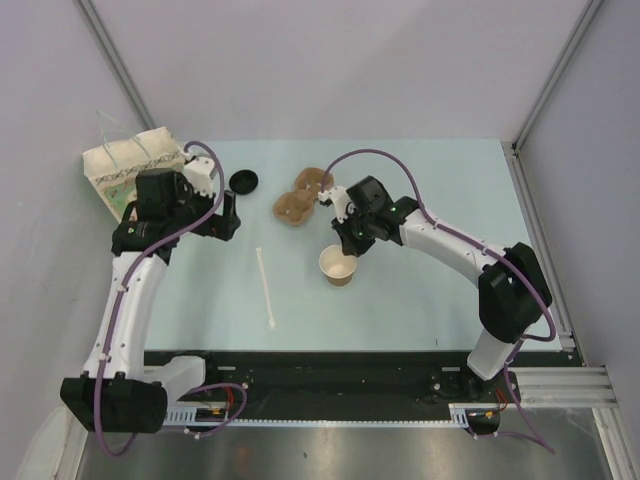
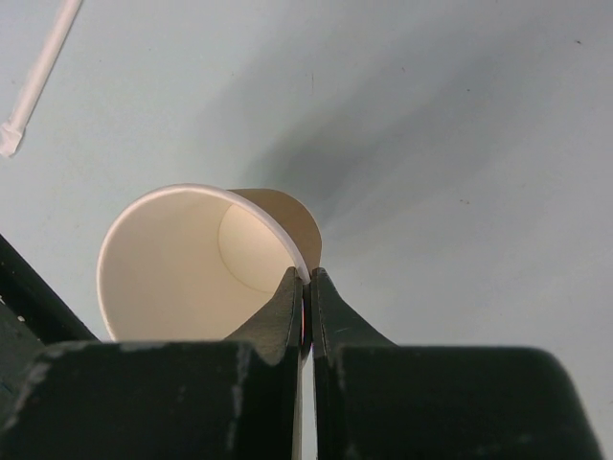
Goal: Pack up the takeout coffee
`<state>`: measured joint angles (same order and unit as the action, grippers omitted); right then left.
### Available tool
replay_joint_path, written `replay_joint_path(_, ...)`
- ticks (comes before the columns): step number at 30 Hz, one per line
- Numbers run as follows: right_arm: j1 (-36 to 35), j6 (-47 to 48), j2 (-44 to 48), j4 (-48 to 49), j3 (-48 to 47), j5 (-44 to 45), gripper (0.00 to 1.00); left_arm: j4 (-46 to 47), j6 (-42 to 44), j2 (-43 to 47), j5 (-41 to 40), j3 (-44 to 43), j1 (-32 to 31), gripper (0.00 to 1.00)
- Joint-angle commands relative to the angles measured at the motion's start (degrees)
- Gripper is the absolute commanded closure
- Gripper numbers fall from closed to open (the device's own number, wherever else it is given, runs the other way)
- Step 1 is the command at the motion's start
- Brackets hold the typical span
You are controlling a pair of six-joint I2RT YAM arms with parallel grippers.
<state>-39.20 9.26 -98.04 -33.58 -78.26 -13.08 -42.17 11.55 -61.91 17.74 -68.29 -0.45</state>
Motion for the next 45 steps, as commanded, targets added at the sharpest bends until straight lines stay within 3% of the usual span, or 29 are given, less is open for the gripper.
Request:
replay_joint_path(1, -0.2, 0.5, 1.5, 2.8, 0.9, 0.2, 0.99, 0.6, 2.2, -4.5, -1.8, -4.6, -2.0, 0.01)
replay_joint_path(8, -0.3, 0.0, 0.6, 2.9, 2.0, -1.3, 0.98, 1.7, 5.1, -12.4, -5.2, -10.3, -3.6, 0.00)
replay_joint_path(12, -0.4, 0.1, 1.1, 2.6, 2.1, -1.9, 0.87, 2.6, 5.7, -18.1, -6.6, -13.3, -3.8, 0.00)
replay_joint_path(24, 0.1, -0.1, 1.3, 1.7, 2.2, -4.1, 0.72, 2.3, 5.8, -39.9, -6.2, -28.6, -4.9, 0.03)
replay_joint_path(30, 3.2, -0.8, 5.6, 2.2, 1.2, -6.2, 0.44, 2.6, 6.9, -48.6, -6.8, -32.8, -5.7, 0.08)
replay_joint_path(35, 9.4, 0.0, 9.5, 2.5, -1.4, -9.7, 0.30, 5.3, 8.6, -55.0, -9.0, -37.7, -6.1, 0.12)
replay_joint_path(38, 12.1, -0.1, 11.0, 2.6, -3.6, -11.2, 0.12, 5.0, 9.5, -60.6, -9.0, -43.1, -6.1, 0.13)
replay_joint_path(39, 13.8, 0.0, 11.4, 2.6, -4.2, -11.2, 0.01, 4.4, 9.7, -62.1, -8.9, -44.5, -6.1, 0.14)
replay_joint_path(45, 18.5, 3.5, 12.3, 1.2, -5.9, -8.5, 0.00, 7.5, 11.6, -66.9, -8.3, -46.7, -6.1, 0.18)
